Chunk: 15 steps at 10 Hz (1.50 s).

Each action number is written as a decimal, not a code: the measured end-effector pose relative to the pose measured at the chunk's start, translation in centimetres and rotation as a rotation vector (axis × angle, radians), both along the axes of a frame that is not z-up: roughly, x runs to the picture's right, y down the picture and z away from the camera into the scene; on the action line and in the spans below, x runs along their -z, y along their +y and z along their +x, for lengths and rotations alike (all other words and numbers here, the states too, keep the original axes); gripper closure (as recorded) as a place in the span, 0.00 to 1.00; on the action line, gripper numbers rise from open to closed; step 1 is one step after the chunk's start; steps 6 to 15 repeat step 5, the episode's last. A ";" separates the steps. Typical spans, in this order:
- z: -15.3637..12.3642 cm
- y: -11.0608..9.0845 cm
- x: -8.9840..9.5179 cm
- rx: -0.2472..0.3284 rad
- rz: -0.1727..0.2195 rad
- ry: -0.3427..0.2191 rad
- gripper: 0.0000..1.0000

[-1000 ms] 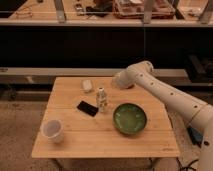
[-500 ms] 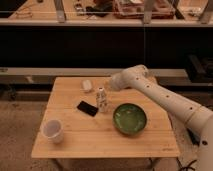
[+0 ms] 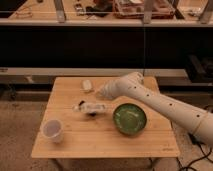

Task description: Knock the bottle over

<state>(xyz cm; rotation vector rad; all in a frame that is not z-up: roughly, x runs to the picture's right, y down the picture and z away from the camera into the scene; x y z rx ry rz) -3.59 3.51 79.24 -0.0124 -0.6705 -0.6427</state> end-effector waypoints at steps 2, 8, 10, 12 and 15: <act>0.1 0.3 0.3 0.010 0.005 0.001 0.95; -0.1 0.3 0.3 0.013 0.005 -0.002 0.95; -0.1 0.3 0.3 0.013 0.005 -0.002 0.95; -0.1 0.3 0.3 0.013 0.005 -0.002 0.95; -0.1 0.3 0.3 0.013 0.005 -0.002 0.95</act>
